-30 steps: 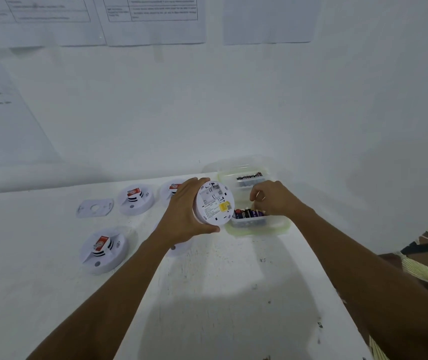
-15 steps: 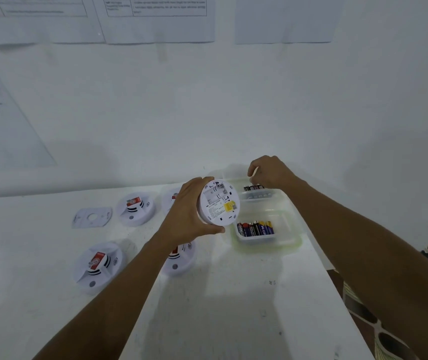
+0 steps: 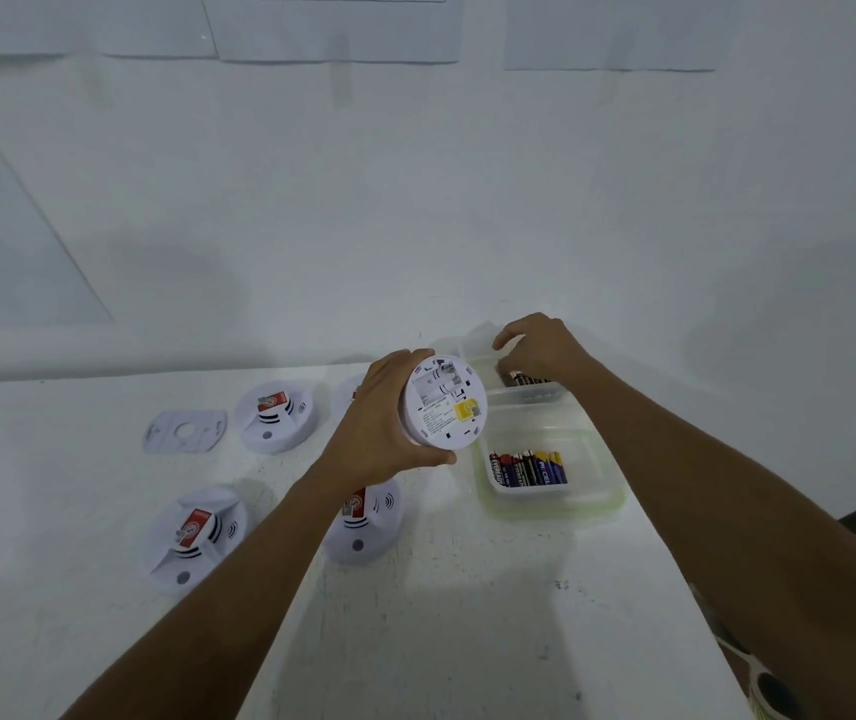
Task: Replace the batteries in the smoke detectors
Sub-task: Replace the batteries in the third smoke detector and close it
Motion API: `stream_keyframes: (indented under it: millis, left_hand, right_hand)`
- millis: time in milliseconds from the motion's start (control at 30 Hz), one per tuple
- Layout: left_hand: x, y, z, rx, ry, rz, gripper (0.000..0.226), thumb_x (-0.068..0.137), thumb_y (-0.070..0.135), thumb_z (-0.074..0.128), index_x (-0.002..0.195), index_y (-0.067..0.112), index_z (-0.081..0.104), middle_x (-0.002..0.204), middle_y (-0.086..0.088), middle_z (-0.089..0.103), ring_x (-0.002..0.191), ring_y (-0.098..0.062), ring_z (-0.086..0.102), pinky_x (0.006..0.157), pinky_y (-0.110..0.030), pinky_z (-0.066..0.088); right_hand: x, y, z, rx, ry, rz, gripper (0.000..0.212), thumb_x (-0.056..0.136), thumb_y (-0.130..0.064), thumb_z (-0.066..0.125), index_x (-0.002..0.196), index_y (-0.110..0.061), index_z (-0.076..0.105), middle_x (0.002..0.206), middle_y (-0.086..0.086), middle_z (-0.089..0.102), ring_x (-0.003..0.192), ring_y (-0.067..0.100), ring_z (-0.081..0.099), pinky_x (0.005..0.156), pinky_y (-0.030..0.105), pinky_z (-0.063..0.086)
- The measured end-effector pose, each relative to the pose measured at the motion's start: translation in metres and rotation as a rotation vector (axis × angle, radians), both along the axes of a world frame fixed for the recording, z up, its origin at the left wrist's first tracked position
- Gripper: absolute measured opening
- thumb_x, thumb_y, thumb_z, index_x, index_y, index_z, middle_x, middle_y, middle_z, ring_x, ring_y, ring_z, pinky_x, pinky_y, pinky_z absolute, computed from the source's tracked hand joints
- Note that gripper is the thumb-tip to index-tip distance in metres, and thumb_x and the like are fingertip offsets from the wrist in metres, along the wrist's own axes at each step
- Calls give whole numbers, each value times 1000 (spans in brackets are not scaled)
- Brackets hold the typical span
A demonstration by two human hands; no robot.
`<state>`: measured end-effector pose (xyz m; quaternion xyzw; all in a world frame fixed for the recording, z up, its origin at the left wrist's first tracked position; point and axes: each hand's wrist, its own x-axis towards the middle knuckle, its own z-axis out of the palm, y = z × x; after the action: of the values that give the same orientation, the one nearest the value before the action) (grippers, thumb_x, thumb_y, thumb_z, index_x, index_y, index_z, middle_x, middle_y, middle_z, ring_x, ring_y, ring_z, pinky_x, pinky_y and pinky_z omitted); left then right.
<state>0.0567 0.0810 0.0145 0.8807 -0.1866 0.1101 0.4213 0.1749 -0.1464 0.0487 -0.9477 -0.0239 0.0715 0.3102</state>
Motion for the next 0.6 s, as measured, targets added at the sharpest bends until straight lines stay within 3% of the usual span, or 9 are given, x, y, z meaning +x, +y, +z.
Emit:
stream_keyframes:
  millis: [67,267,400,500,600]
  left_hand:
    - [0,0,0,-10,8,7,102,49,48,88,136,29,39,136,14,45,127,-3,37,101,-12,25]
    - [-2,-6,4,-60,0,6,100,50,47,90,136,33,39,134,17,47,126,-3,40,102,-19,33]
    - [-6,-10,7,-59,-25,0,102,49,49,91,137,26,44,132,11,52,125,-11,46,104,-35,42]
    - [-13,-12,11,-61,-37,15,99,49,47,92,135,30,44,128,13,53,121,-8,48,102,-33,44]
    - [-17,-13,13,-87,-30,30,93,51,47,91,129,47,41,124,22,53,118,-4,49,98,-22,44]
  right_hand:
    - [-10,-5,12,171,-22,-24,18,76,-12,77,92,-20,76,83,5,72,68,16,63,52,20,45]
    - [-67,-1,47,644,-117,55,9,83,-11,74,91,-12,71,81,10,71,70,12,64,63,24,50]
    - [-98,19,39,630,-168,60,8,82,-11,76,88,-11,70,81,8,72,69,10,64,61,17,48]
    - [-112,31,26,560,-307,-13,7,83,-18,76,87,-14,71,80,-2,70,70,3,61,65,14,49]
    - [-123,44,11,505,-461,-49,7,85,-22,73,88,-17,72,92,-6,66,84,1,58,73,16,44]
